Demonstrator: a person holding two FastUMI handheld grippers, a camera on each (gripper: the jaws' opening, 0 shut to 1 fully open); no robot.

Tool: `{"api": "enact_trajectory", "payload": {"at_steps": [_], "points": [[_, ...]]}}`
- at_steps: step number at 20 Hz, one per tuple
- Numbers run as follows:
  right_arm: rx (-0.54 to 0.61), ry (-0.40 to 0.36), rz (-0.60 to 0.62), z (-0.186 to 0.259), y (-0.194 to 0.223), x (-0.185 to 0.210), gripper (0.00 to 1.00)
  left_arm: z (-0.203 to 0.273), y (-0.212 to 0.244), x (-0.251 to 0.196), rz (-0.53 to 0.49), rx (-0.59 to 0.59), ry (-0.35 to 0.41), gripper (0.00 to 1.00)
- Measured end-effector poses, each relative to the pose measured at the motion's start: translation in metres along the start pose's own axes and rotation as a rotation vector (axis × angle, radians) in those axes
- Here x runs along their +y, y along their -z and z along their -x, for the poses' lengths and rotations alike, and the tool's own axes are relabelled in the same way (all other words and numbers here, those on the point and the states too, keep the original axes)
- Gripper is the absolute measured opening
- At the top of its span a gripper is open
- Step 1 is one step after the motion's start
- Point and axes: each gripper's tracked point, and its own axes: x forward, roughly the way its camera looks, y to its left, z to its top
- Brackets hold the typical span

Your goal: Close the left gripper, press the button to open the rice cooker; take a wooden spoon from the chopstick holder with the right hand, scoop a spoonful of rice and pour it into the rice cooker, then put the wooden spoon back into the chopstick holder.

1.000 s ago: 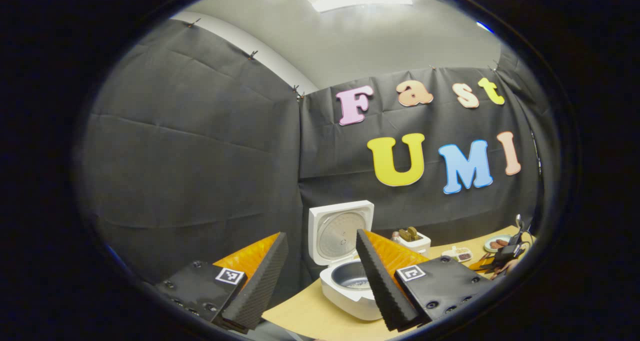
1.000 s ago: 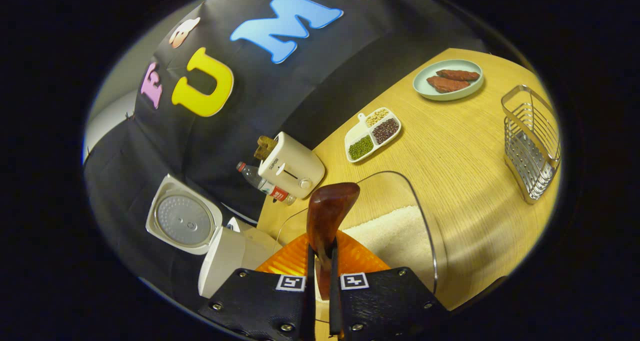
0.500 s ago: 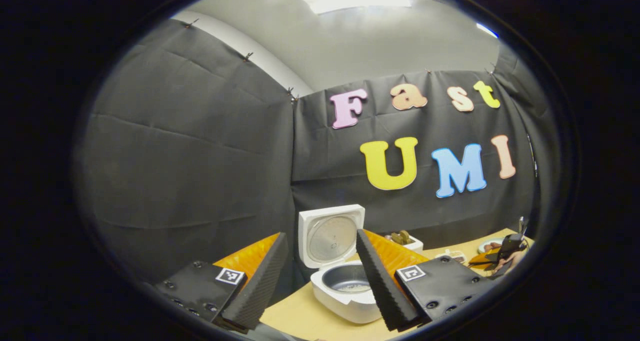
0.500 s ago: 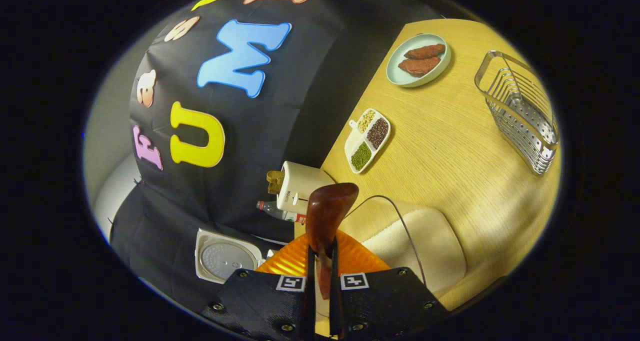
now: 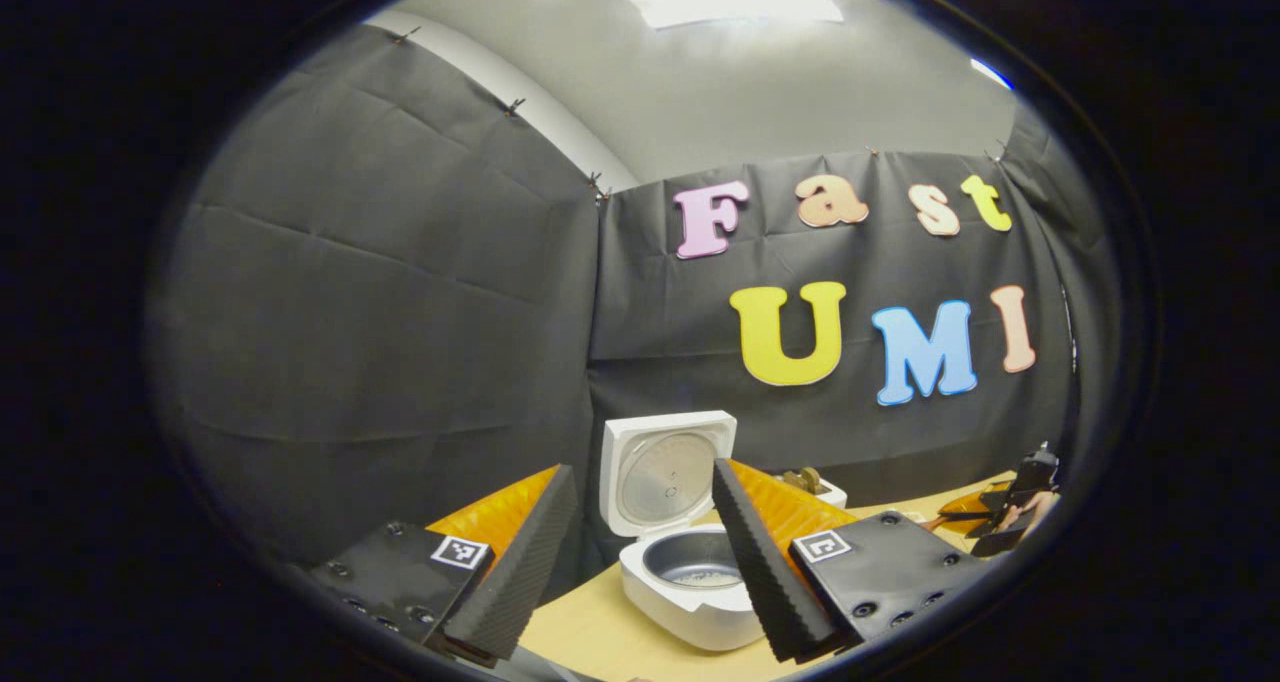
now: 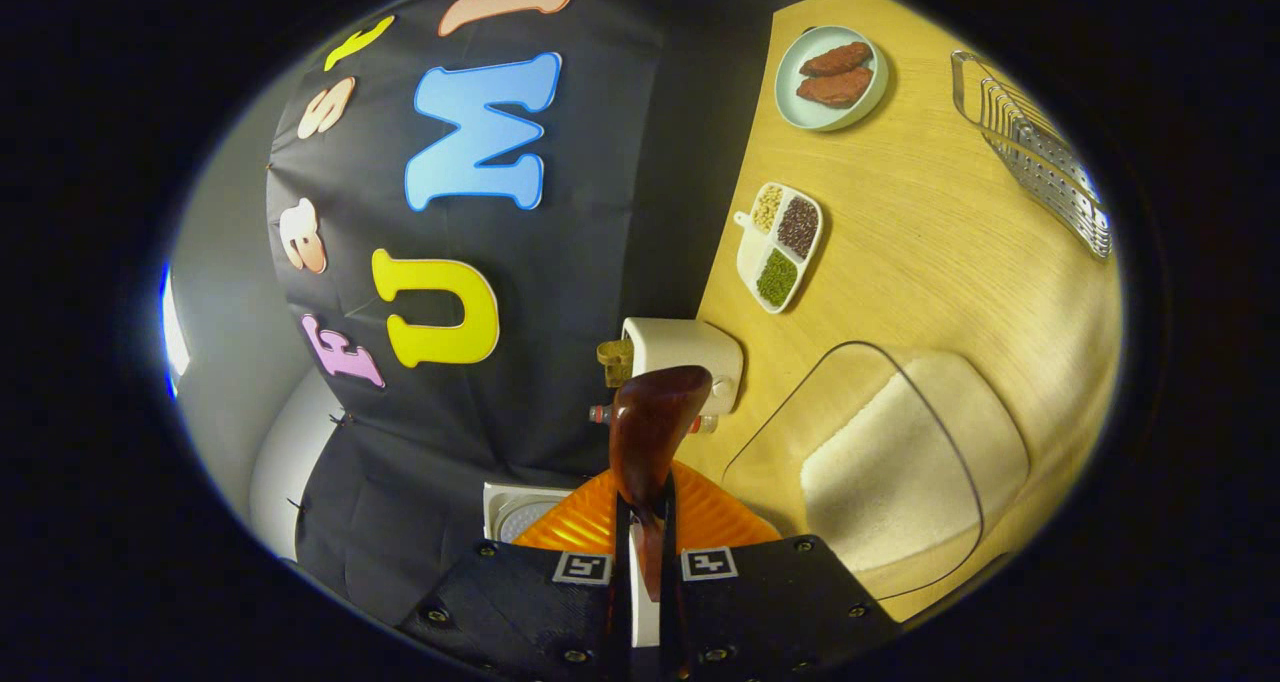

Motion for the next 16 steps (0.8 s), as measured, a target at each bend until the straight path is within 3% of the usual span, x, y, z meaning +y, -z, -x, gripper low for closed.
{"api": "enact_trajectory", "payload": {"at_steps": [7, 12, 16], "points": [[0.056, -0.077, 0.077, -0.025, 0.034, 0.069, 0.11, 0.005, 0.01, 0.017, 0.021, 0.006, -0.022, 0.95], [0.113, -0.068, 0.192, -0.052, 0.067, 0.097, 0.11, 0.016, 0.02, 0.031, 0.024, 0.021, -0.058, 0.95], [0.167, -0.078, 0.2, -0.078, 0.099, 0.109, 0.11, 0.025, 0.022, 0.044, 0.016, 0.025, -0.08, 0.95]]}}
